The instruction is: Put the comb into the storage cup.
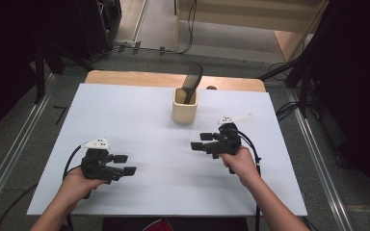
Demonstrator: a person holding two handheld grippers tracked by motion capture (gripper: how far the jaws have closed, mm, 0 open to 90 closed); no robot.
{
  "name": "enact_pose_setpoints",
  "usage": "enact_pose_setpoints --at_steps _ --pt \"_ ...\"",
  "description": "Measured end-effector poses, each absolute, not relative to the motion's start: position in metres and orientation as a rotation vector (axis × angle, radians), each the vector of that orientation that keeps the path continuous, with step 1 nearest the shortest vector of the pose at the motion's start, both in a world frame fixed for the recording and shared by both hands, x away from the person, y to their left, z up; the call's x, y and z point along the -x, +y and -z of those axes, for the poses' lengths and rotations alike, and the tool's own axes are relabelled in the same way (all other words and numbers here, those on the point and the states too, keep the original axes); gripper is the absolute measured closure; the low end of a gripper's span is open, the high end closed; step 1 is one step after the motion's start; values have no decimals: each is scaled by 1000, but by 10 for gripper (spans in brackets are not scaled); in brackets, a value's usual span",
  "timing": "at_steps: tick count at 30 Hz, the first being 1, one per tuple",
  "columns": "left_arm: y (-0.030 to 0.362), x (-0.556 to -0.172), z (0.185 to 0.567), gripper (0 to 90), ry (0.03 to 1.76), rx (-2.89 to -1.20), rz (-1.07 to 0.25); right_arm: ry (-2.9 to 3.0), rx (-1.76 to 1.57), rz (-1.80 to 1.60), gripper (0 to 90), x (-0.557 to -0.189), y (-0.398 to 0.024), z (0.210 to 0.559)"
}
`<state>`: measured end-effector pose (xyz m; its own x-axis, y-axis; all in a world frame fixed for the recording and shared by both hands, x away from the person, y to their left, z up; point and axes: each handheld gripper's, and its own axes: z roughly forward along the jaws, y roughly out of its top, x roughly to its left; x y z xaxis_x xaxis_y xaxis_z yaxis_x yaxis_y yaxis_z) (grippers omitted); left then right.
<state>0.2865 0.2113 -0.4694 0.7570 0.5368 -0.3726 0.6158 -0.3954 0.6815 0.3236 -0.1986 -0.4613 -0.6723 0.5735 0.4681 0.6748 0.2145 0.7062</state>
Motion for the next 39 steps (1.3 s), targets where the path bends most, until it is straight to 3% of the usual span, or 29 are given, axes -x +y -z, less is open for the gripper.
enact_pose_setpoints --at_steps 39 --pt "214 -285 469 324 855 -2098 99 -2411 1302 1374 238 -263 -250 475"
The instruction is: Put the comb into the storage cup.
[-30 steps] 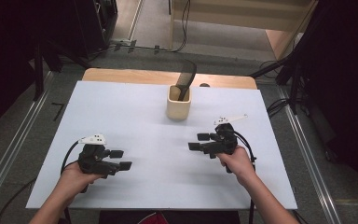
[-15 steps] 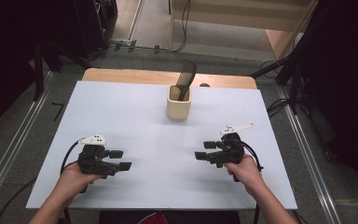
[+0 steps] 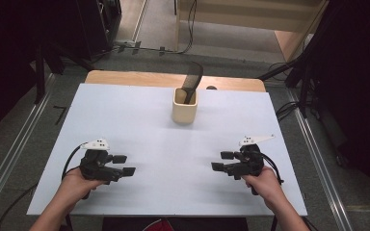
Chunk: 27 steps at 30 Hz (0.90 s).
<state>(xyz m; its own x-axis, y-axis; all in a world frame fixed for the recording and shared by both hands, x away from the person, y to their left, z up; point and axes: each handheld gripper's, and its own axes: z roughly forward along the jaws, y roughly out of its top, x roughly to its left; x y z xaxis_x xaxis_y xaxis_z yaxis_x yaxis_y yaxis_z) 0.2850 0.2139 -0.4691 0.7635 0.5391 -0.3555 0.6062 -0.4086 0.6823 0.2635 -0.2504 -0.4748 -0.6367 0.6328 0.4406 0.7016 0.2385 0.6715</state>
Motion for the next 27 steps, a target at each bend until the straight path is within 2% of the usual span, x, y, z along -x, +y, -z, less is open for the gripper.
enact_pose_setpoints --at_steps 11,27 --pt "214 -285 469 324 854 -2104 98 -2423 1352 1368 238 -254 -266 480" --pt "213 -285 470 324 852 -2105 98 -2436 1333 1353 239 -257 -267 485"
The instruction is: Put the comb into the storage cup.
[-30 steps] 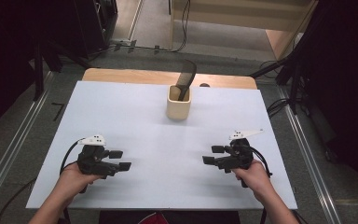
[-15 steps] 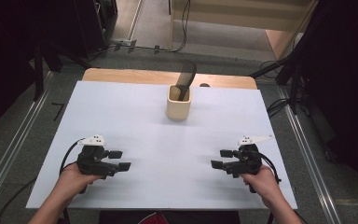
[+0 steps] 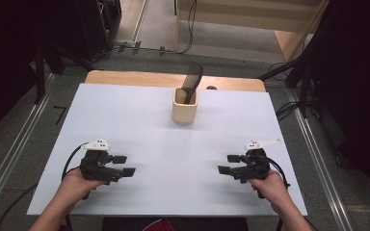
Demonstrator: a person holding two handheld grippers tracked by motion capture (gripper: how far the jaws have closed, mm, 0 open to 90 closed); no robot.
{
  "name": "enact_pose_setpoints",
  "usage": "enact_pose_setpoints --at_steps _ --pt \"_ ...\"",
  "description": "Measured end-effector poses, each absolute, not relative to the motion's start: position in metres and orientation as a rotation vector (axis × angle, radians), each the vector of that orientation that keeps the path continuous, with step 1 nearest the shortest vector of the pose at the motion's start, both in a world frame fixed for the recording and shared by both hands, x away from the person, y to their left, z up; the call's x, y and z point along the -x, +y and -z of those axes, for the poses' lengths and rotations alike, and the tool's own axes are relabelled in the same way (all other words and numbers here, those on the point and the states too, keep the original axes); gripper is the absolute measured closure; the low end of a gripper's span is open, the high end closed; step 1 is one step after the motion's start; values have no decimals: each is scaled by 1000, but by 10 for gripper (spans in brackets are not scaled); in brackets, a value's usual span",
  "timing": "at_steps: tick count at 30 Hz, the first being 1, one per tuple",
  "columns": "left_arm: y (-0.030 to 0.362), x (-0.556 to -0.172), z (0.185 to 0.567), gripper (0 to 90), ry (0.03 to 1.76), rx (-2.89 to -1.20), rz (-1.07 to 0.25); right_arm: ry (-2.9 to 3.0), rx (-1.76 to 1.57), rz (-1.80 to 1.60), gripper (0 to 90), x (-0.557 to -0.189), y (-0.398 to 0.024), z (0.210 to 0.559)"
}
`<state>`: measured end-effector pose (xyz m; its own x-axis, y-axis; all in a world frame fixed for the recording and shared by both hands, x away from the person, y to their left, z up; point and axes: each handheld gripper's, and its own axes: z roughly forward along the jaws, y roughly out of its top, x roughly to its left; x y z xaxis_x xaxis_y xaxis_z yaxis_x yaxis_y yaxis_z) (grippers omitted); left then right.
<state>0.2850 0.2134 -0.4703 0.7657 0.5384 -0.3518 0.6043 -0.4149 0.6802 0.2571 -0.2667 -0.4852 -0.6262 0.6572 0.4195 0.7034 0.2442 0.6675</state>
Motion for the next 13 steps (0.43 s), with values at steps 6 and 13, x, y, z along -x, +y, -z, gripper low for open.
enact_pose_setpoints --at_steps 6,13 --pt "214 -285 470 324 853 -2105 96 -2437 1335 1360 239 -257 -267 485" --pt "215 -285 470 324 852 -2103 98 -2443 1340 1364 238 -256 -269 484"
